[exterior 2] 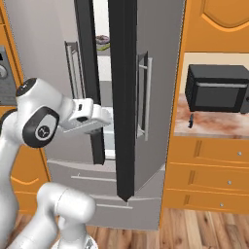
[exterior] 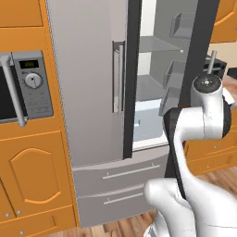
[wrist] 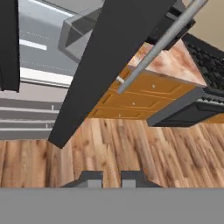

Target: Retrieve the butter from the fridge and place it on a plate on the dining table. Then retrieve the butter knife by the fridge and place it near the plate.

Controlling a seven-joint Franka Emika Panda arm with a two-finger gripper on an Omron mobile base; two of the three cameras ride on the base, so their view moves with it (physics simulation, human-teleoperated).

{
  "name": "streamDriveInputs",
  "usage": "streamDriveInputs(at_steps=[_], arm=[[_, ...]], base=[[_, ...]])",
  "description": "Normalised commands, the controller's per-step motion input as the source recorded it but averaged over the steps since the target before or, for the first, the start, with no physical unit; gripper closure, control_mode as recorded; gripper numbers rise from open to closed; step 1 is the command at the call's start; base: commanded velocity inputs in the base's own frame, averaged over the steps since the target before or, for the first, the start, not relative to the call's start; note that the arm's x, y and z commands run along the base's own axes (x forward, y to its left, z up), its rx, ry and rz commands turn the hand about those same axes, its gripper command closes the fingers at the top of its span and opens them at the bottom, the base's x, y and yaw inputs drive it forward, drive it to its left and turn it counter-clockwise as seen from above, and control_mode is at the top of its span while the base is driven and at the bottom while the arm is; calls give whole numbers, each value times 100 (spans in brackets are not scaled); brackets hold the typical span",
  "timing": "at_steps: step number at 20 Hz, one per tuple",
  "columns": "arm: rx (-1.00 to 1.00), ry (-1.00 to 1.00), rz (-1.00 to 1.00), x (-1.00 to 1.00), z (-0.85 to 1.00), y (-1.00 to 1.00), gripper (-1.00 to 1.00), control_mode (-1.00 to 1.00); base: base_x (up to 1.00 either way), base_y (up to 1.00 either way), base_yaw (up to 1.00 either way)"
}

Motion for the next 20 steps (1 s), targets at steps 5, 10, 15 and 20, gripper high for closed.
streamDriveInputs(at_steps=[5, 10, 15, 20], arm=[[-17, 31, 0, 8, 6, 54, -100, -100], [-1, 14, 0, 22, -3, 4, -100, -100], [0, -1, 1, 18, -23, -1, -100, -100], [-5, 0, 8, 39, -28, 16, -100, -100]], base=[[0, 0, 0], [0, 0, 0], [0, 0, 0], [0, 0, 0]])
